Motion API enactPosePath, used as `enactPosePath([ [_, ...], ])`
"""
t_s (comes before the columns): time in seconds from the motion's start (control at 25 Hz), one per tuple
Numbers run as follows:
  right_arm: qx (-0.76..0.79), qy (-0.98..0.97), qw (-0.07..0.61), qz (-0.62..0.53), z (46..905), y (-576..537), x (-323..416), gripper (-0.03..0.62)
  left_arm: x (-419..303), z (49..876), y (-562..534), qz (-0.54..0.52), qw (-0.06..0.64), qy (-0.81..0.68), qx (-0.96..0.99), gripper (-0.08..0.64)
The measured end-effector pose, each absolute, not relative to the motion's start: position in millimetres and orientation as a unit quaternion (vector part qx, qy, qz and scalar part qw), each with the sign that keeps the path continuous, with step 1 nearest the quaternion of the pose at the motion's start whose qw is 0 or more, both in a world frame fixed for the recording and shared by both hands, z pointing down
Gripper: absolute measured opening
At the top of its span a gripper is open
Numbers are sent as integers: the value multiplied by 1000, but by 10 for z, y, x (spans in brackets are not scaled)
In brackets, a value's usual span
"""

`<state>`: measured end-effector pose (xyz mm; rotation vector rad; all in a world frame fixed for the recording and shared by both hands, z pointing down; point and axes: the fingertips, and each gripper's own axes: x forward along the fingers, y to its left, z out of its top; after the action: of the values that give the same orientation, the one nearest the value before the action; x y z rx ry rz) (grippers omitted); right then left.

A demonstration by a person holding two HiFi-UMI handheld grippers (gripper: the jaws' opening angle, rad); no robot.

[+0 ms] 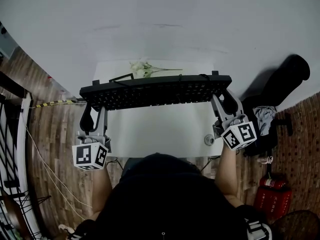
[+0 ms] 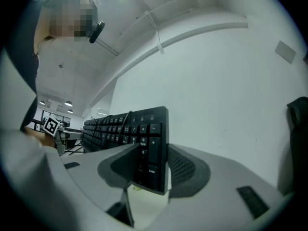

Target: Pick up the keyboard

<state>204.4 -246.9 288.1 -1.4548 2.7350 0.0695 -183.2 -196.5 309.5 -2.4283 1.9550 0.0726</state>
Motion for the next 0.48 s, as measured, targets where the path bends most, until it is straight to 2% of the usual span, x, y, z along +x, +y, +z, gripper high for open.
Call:
enactPosePath([
  [0.48,-462,886,20,16,3062,-2488,2135,192,-1730,3210,-1906,19,22,632,-774,216],
])
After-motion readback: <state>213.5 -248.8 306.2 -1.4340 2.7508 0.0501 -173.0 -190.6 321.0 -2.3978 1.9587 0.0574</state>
